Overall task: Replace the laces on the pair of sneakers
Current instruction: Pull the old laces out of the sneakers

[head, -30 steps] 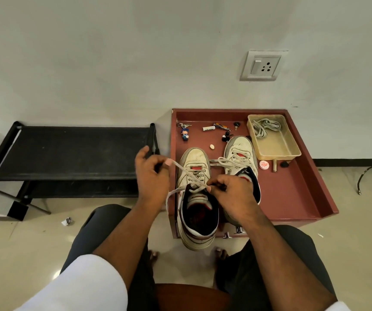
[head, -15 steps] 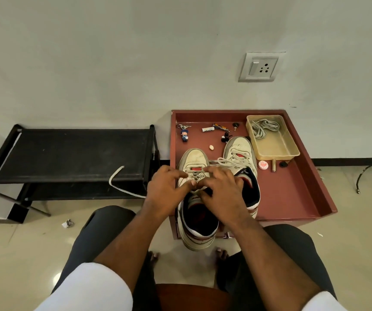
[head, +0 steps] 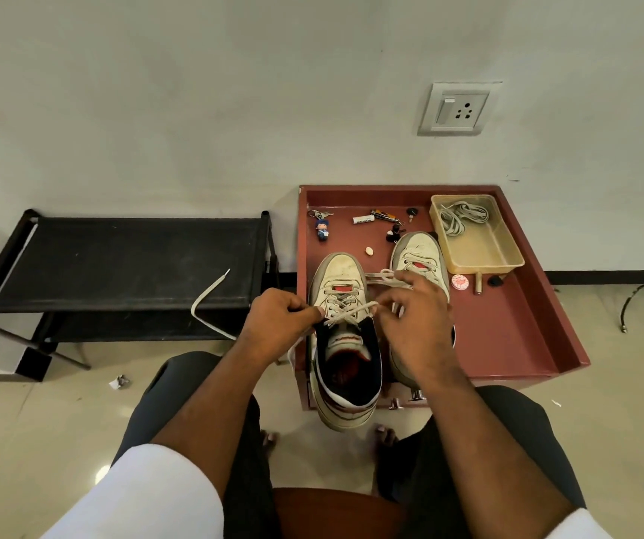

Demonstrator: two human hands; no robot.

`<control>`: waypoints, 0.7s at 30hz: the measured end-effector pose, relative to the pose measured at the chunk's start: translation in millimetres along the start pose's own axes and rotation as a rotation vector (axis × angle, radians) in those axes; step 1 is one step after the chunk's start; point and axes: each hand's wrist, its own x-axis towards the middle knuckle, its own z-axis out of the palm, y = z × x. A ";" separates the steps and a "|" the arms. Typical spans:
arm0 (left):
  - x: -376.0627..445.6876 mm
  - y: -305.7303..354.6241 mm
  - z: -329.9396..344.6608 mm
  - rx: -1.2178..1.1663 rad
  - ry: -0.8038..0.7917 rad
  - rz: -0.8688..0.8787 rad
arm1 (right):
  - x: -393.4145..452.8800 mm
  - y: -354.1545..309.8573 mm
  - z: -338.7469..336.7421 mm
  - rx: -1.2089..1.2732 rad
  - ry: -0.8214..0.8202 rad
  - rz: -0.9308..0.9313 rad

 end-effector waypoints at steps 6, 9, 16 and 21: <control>-0.6 2.2 1.0 -0.039 0.003 0.002 | -8.2 -16.0 16.0 -0.184 -0.149 -0.317; -1.1 2.5 0.5 -0.023 -0.003 0.008 | -6.2 -17.8 20.4 -0.226 -0.169 -0.348; 3.4 2.7 -0.8 -0.018 -0.064 -0.014 | 3.5 14.5 -23.7 0.042 0.171 0.067; 2.7 4.5 -1.0 0.002 -0.037 0.000 | -10.5 -18.4 6.8 -0.333 -0.180 -0.203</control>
